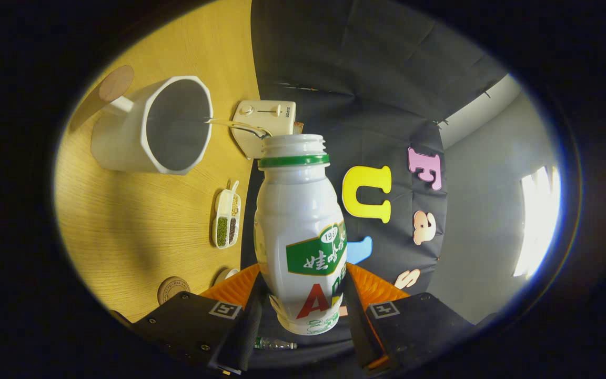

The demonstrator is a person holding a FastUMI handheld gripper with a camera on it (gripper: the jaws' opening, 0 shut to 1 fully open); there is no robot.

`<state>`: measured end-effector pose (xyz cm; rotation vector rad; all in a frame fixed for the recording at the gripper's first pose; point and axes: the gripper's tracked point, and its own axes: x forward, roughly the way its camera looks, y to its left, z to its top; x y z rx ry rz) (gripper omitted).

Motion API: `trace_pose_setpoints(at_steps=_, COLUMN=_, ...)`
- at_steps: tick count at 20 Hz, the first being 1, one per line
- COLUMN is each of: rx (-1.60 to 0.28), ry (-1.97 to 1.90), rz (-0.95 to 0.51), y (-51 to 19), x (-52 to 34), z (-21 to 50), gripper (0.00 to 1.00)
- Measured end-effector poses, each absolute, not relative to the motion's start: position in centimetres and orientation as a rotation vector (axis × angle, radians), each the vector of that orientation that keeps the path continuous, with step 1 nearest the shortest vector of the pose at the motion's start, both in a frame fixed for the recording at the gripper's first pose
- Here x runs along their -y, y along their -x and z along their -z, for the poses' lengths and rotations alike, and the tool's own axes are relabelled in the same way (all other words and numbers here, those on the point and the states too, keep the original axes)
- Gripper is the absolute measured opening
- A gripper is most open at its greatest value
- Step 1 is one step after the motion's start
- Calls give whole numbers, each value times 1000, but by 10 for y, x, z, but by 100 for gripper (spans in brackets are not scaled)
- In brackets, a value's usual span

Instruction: Take the bottle from table, then pour the juice into the cup, finally place the bottle on the coaster

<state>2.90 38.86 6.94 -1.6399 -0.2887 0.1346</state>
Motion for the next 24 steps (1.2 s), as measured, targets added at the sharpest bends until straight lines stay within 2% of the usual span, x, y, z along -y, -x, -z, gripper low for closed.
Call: trace_pose_setpoints(at_steps=24, rx=333, ry=1681, rz=-100, y=-34, x=-384, z=-86, gripper=73)
